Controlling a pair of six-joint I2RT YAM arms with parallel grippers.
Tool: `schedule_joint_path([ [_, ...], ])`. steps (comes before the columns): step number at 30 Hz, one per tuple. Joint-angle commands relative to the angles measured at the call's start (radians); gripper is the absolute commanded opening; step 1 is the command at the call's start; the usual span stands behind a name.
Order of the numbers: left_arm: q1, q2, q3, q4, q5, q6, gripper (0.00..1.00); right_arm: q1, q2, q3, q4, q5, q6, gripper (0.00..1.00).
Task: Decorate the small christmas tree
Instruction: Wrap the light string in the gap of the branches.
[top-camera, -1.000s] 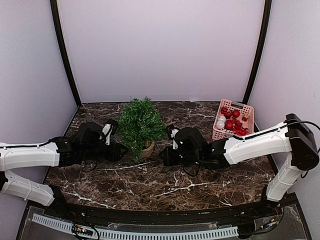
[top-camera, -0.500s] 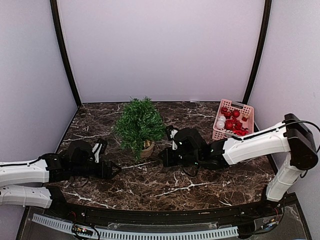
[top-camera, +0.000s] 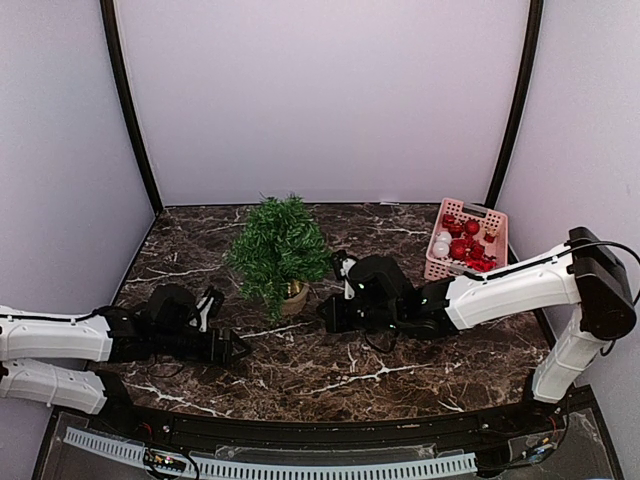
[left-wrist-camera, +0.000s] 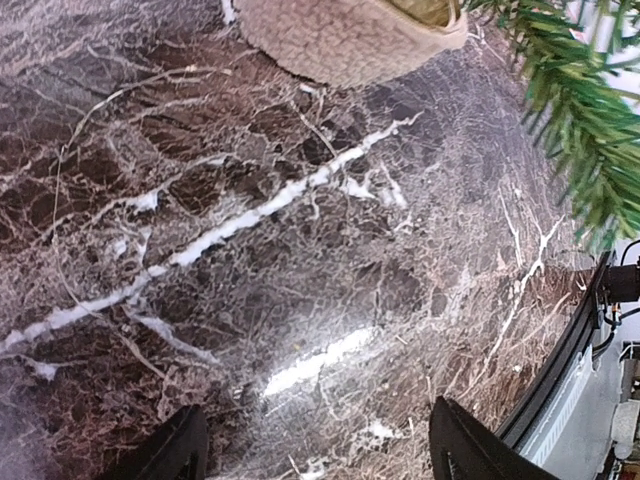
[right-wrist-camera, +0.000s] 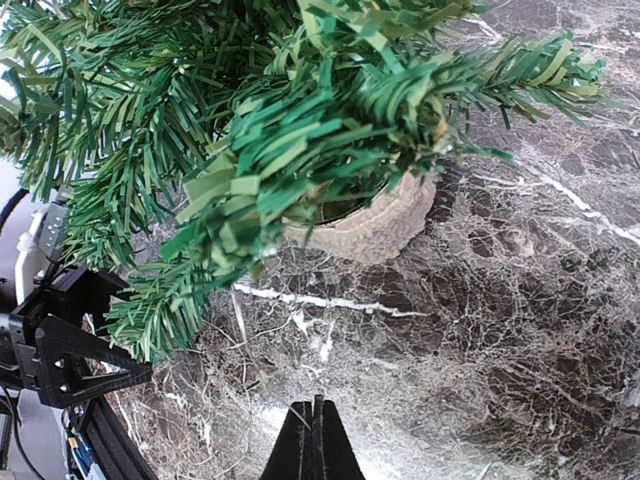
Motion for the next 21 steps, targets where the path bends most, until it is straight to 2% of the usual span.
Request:
schedule_joint_path([
  [1, 0.003, 0.041, 0.001, 0.050, 0.015, -0.012, 0.78, -0.004, 0.008, 0.024, 0.046, 0.001, -0.009, 0.00],
  [9, 0.004, 0.097, 0.022, 0.095, 0.036, 0.006, 0.79, -0.004, 0.011, 0.027, 0.045, 0.000, -0.011, 0.00],
  [14, 0.004, 0.106, 0.033, 0.081, 0.056, 0.099, 0.80, -0.004, 0.013, 0.024, 0.051, -0.003, -0.012, 0.00],
  [18, 0.002, 0.137, 0.057, 0.034, 0.060, 0.140, 0.66, -0.004, 0.013, 0.025, 0.052, -0.004, -0.013, 0.00],
  [21, 0.000, 0.147, 0.071, 0.015, 0.062, 0.147, 0.48, -0.004, 0.017, 0.023, 0.056, -0.004, -0.012, 0.00],
])
